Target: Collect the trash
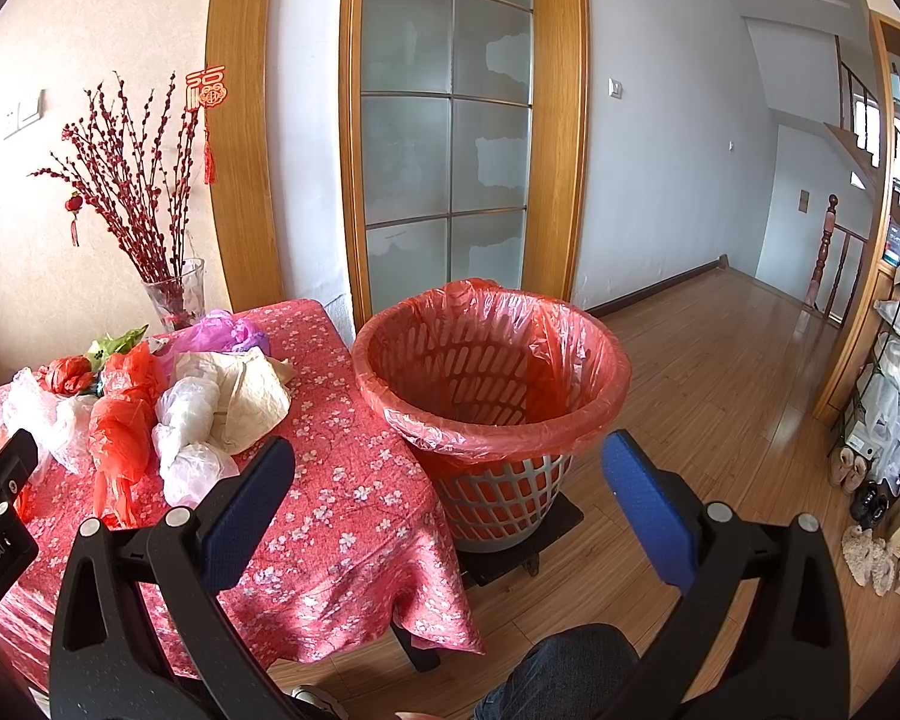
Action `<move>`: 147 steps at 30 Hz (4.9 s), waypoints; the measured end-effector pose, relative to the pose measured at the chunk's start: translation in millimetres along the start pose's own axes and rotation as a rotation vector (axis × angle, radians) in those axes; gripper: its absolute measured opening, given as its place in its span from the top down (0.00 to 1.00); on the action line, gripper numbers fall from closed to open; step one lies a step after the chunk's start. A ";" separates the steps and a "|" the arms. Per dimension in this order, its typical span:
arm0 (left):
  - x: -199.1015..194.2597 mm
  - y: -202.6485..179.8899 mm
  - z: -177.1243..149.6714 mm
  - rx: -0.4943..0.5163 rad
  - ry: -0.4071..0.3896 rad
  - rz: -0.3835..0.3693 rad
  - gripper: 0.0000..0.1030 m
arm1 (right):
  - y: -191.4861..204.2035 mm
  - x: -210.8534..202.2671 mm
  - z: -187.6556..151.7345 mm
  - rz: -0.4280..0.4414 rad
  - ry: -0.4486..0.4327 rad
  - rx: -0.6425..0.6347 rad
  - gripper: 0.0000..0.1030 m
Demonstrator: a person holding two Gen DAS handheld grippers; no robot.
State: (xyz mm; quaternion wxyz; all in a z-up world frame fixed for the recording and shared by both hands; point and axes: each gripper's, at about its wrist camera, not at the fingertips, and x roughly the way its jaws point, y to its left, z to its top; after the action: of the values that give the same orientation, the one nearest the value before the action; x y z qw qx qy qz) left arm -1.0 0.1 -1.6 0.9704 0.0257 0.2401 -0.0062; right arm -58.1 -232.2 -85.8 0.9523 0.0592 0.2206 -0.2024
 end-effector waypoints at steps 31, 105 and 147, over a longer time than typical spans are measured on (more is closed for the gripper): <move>22.6 72.8 -1.5 -0.092 0.011 0.207 0.04 | 30.1 22.0 3.6 0.164 0.021 -0.026 0.02; 111.9 -22.5 10.7 0.016 0.191 -0.230 0.89 | 11.8 90.8 11.2 0.426 0.135 -0.033 0.75; 145.8 -220.7 78.1 0.179 0.210 -0.731 0.88 | -123.7 147.5 91.8 0.199 0.055 0.101 0.73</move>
State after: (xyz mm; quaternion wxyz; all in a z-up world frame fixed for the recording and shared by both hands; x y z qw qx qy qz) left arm 159.0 -224.4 -10.9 0.8682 0.0236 0.3299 -0.3699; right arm 48.3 -416.5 -72.0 0.9571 0.1342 0.2293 -0.1159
